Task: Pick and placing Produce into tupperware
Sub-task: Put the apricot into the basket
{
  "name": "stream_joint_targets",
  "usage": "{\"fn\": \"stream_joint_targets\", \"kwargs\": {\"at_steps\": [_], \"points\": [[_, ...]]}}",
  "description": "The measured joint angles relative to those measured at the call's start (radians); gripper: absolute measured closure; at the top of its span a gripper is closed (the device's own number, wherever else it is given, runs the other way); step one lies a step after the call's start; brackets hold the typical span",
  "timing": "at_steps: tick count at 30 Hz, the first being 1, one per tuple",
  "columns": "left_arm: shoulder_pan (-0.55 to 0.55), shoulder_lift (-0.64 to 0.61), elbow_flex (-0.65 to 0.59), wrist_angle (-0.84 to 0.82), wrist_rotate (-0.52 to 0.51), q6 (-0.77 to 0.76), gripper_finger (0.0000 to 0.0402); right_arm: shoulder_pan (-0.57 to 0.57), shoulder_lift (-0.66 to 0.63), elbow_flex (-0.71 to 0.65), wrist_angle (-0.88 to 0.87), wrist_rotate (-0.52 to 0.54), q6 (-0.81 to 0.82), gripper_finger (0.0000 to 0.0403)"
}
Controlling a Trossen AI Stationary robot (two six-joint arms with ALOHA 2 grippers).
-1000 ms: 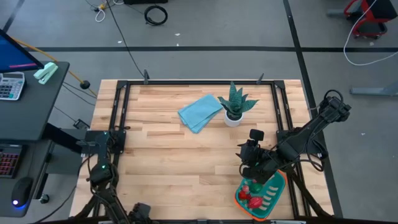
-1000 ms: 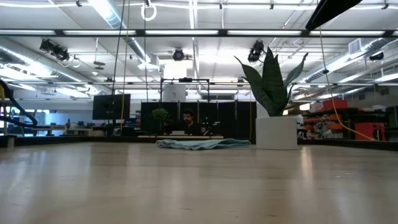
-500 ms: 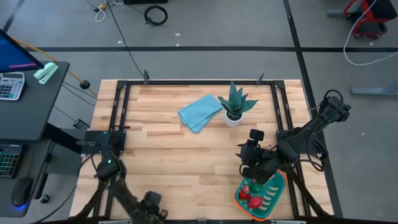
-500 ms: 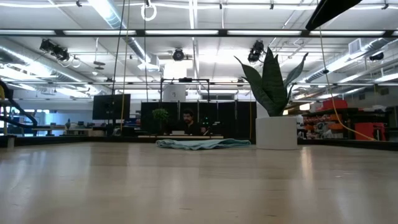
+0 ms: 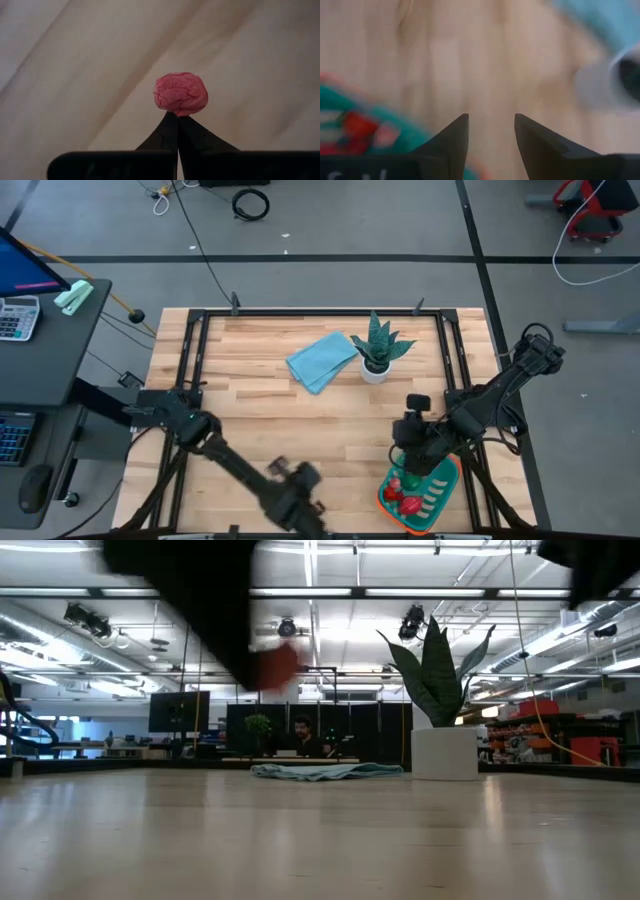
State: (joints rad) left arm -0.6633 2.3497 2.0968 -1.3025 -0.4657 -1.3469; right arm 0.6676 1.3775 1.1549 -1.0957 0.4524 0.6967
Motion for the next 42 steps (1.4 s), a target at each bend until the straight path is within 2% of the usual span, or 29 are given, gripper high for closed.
{"fn": "stream_joint_targets", "kwargs": {"at_steps": [5,9,12,18,21,25,32,42], "points": [[0.101,0.000,0.013,0.403,-0.035,0.473,0.0400,0.085,-0.024,0.000,-0.112,-0.229,0.198,0.0236],[0.163,0.000,0.013,0.693,-0.023,0.783,0.0400,0.193,-0.041,0.000,-0.136,-0.269,0.325,0.0236],[0.199,0.000,0.013,0.791,0.017,0.925,0.0401,0.278,-0.045,0.000,-0.137,-0.228,0.447,0.0236],[0.246,-0.005,0.013,0.898,0.164,1.114,0.0401,0.411,-0.045,0.000,-0.135,-0.047,0.631,0.0236],[0.248,-0.005,0.013,0.979,0.187,1.239,0.0401,0.450,-0.045,0.000,-0.135,0.033,0.690,0.0236],[0.247,-0.006,0.013,1.072,0.204,1.331,0.0397,0.474,-0.045,0.000,-0.134,0.112,0.742,0.0236],[0.255,0.026,0.011,1.238,0.290,1.328,0.0395,0.471,-0.045,0.000,-0.116,0.206,0.750,0.0236],[0.262,0.083,0.010,1.251,0.326,1.339,0.0325,0.467,-0.044,0.000,-0.079,0.279,0.751,0.0236]]}}
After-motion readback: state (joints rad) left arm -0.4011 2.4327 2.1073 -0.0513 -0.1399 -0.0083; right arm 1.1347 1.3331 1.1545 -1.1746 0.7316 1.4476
